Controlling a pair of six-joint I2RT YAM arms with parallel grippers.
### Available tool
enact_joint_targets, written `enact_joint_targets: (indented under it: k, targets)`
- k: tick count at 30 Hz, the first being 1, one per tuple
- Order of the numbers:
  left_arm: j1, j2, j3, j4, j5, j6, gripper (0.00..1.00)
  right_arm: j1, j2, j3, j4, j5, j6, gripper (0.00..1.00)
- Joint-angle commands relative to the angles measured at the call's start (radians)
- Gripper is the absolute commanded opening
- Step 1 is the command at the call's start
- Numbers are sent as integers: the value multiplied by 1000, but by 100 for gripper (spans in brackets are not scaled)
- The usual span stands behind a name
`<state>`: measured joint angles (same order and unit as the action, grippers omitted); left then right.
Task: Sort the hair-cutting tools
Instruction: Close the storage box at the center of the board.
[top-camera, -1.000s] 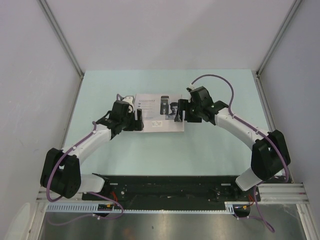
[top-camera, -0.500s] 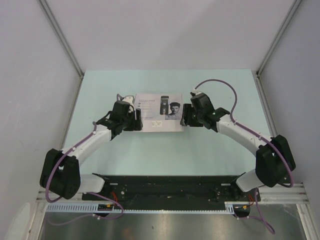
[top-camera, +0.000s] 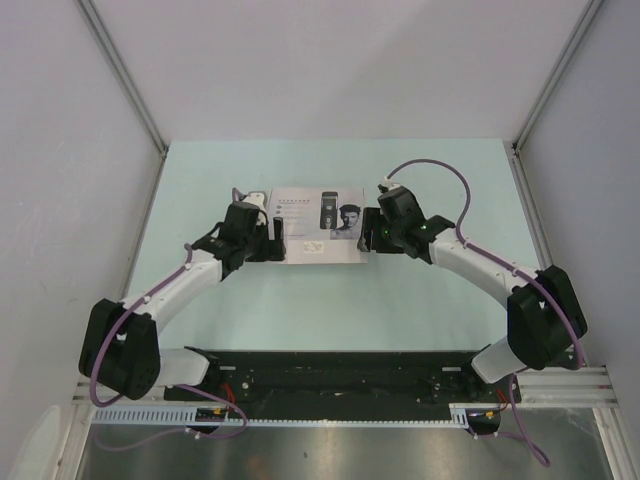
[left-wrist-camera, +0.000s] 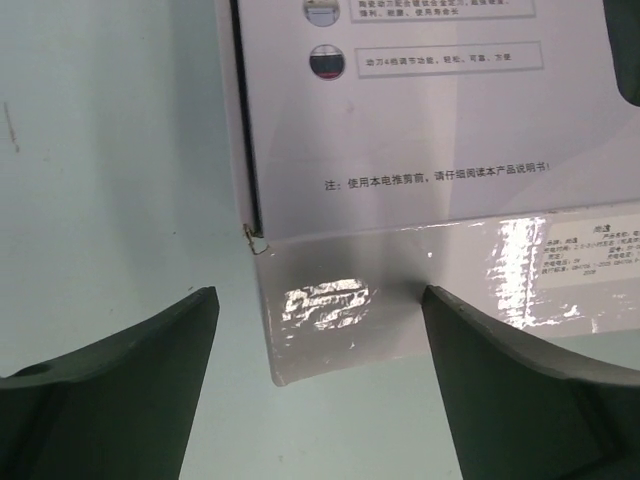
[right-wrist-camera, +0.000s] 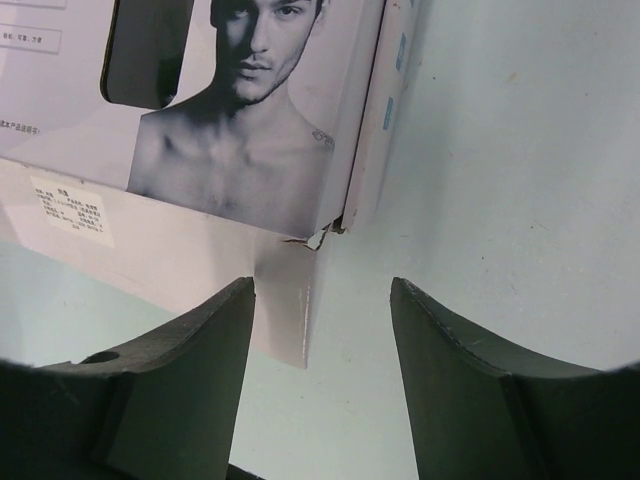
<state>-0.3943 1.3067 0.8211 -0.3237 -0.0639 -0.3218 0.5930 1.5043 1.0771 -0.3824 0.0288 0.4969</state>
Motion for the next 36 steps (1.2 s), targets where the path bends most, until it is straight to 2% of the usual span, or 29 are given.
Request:
enact_joint_targets:
  k: [1, 2, 5, 13, 22, 36]
  targets:
    - [3, -29, 24, -37, -91, 13, 92, 7, 10, 1, 31, 13, -1, 63]
    - [5, -30, 29, -37, -90, 13, 96, 7, 11, 1, 31, 13, -1, 63]
    - [6, -44, 50, -35, -93, 13, 99, 8, 17, 1, 33, 11, -8, 63]
    - [5, -14, 107, -28, -87, 1, 99, 25, 31, -5, 27, 33, -23, 60]
    - [6, -38, 79, -6, -77, -16, 100, 33, 46, -31, 36, 40, -27, 57]
    - [6, 54, 76, 12, -59, -57, 85, 60, 57, -80, 59, 46, -69, 56]
